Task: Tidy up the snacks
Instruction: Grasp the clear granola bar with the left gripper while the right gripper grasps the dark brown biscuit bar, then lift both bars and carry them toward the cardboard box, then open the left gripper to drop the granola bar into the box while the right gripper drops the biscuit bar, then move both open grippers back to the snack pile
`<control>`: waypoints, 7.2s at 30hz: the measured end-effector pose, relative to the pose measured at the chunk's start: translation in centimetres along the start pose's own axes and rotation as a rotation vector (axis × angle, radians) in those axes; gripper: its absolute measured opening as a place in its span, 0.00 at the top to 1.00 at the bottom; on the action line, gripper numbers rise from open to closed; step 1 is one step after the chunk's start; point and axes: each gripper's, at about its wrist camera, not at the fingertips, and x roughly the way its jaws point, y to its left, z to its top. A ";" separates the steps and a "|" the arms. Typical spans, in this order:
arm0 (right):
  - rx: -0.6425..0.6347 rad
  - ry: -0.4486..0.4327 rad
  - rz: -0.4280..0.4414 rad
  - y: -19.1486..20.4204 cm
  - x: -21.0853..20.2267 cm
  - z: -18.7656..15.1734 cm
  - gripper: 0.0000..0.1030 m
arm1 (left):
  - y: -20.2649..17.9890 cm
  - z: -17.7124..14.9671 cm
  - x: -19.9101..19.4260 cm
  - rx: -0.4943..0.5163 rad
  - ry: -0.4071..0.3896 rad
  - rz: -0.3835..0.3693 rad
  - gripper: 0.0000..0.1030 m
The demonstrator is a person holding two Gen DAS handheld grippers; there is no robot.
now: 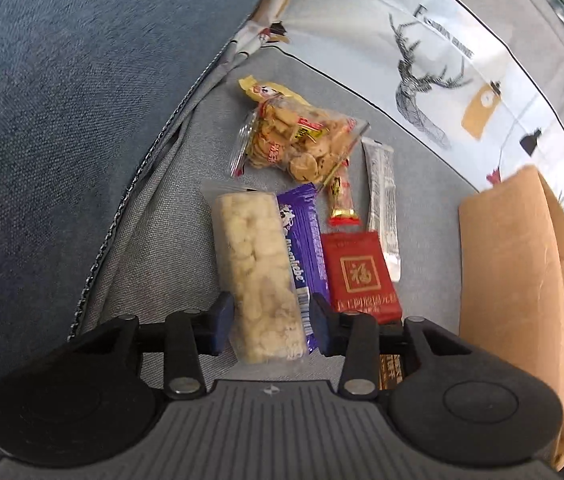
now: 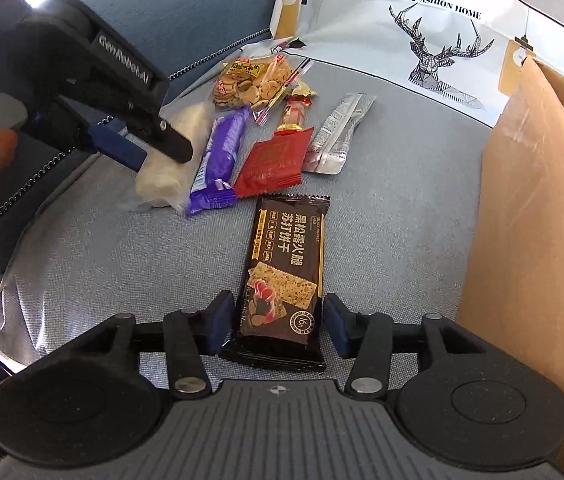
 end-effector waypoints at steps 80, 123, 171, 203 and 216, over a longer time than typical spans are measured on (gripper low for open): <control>0.029 -0.575 -0.211 -9.5 -16.2 2.5 0.61 | -7.9 -2.5 -7.0 0.067 -0.384 -0.194 0.61; 0.257 -0.485 -0.449 -22.5 -19.0 -4.9 0.61 | -23.9 -7.7 -3.0 0.363 -0.410 -0.501 0.61; 0.221 -0.451 -0.476 -21.7 -17.9 -4.3 0.46 | -25.6 -9.3 -2.8 0.434 -0.391 -0.550 0.58; 0.353 -0.562 -0.412 -15.2 -16.7 -0.9 0.17 | -18.2 -7.0 -8.5 0.546 -0.483 -0.350 0.27; 0.176 -0.518 -0.259 -7.7 -13.1 2.0 0.19 | -9.4 -1.7 -3.2 0.285 -0.291 -0.089 0.57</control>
